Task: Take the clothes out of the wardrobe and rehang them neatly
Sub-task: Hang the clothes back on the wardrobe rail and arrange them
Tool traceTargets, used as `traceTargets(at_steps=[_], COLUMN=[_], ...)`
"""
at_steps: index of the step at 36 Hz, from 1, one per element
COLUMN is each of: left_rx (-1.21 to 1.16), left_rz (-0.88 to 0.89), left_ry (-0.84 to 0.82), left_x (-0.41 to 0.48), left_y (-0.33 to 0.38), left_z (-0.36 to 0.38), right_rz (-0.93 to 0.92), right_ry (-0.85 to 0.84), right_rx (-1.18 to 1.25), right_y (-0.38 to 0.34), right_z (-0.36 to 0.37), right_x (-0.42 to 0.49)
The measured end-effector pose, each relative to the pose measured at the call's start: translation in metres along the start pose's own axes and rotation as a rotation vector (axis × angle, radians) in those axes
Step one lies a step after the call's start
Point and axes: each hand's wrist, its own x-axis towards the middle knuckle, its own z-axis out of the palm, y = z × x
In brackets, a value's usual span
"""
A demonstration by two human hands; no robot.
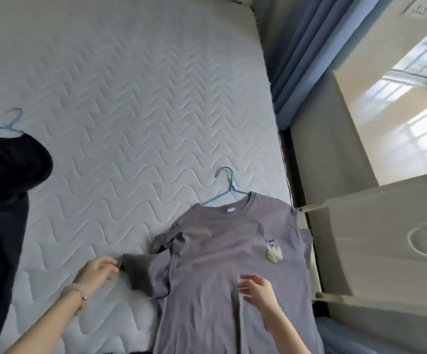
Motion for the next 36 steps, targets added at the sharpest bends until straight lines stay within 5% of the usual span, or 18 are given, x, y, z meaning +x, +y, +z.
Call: traceTargets(at_steps=[9,20,28,36], left_rx=[0.201,0.688,0.699,0.682], left_rz=[0.076,0.378,0.436,0.357], left_ry=[0.157,0.351,0.348,0.247], left_x=[0.130,0.115,0.101,0.085], left_y=[-0.003,-0.033,-0.056,-0.038], left_z=[0.036,0.060,0.067,0.054], right_rz=[-0.377,-0.645,-0.663,-0.645], right_ry=[0.067,0.183,0.300,0.103], right_rx=[-0.464,-0.935,-1.064,-0.877], right_y=[-0.102,-0.124,-0.128,-0.141], right_z=[-0.016,-0.005,-0.006,-0.024], right_x=[0.194,0.277,0.278,0.234])
